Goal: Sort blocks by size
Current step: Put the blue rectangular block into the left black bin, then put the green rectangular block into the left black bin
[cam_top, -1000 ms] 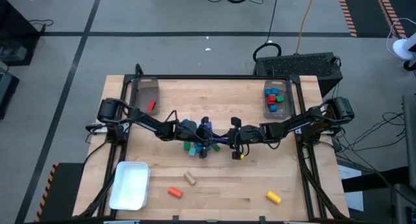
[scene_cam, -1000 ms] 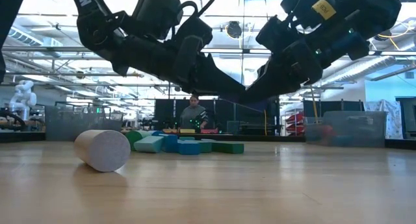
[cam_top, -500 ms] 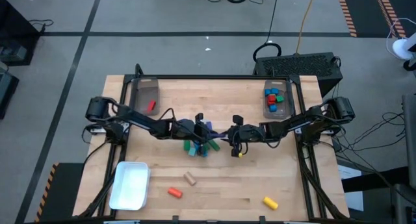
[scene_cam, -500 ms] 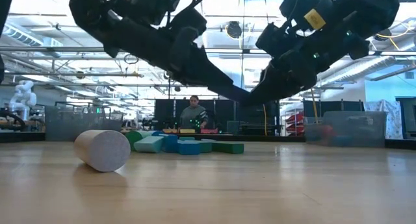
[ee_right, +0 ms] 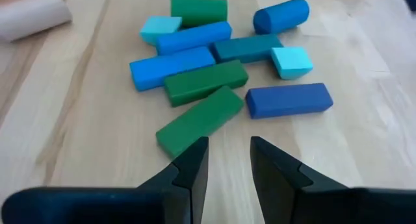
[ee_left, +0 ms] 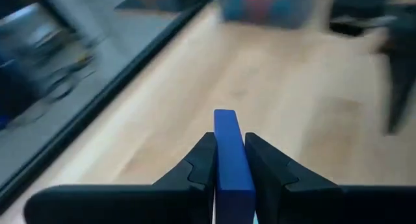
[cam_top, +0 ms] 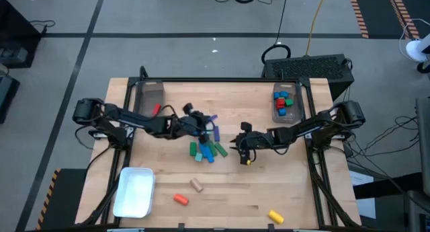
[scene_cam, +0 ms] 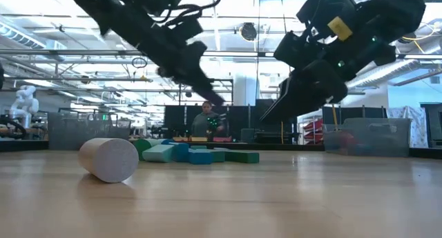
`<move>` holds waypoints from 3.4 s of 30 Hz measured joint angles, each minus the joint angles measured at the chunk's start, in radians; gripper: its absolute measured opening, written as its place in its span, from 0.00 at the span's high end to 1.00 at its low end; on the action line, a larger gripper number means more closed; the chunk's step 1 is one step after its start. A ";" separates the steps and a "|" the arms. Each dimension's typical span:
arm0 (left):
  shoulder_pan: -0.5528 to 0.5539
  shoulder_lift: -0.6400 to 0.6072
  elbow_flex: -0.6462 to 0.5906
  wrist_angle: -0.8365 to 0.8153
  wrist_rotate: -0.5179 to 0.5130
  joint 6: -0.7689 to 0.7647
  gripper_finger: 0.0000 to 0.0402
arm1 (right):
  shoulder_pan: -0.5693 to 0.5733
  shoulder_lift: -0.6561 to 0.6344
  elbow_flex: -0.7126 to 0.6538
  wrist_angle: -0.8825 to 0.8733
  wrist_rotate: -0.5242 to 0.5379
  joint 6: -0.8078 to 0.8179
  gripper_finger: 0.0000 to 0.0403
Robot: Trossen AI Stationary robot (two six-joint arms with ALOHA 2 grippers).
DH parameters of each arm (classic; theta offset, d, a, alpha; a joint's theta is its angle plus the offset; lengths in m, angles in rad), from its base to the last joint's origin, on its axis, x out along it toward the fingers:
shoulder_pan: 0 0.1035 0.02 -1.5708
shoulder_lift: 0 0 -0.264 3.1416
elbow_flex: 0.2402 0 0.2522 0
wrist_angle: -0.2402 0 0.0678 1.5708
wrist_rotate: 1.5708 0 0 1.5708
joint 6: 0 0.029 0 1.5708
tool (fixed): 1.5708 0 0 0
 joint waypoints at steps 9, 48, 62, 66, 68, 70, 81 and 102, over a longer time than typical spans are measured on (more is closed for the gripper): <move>-0.003 -0.163 -0.081 -0.280 -0.366 -0.375 0.84 | -0.001 0.129 0.000 0.089 -0.072 0.023 0.75; 0.205 -0.442 -0.380 -0.646 -0.462 -0.887 0.74 | -0.001 0.169 0.010 0.325 -0.058 0.328 0.61; 0.234 -0.442 -0.349 -0.642 -0.364 -0.808 0.71 | 0.000 0.169 0.010 0.251 -0.006 0.402 0.37; 0.232 -0.442 -0.293 -0.640 -0.334 -0.716 0.71 | 0.009 0.176 0.011 0.252 0.025 0.425 0.37; 0.232 -0.442 -0.259 -0.639 -0.322 -0.663 0.71 | 0.025 0.201 0.027 0.249 0.039 0.440 0.37; 0.230 -0.442 -0.224 -0.639 -0.304 -0.608 0.71 | 0.047 0.242 0.053 0.246 0.048 0.443 0.36; 0.190 -0.442 -0.120 -0.594 -0.301 -0.459 0.71 | 0.116 0.386 0.287 -0.101 0.269 0.452 0.39; 0.221 -0.440 -0.134 -0.445 0.060 -0.055 0.71 | 0.053 0.310 0.307 -0.148 0.246 0.351 0.78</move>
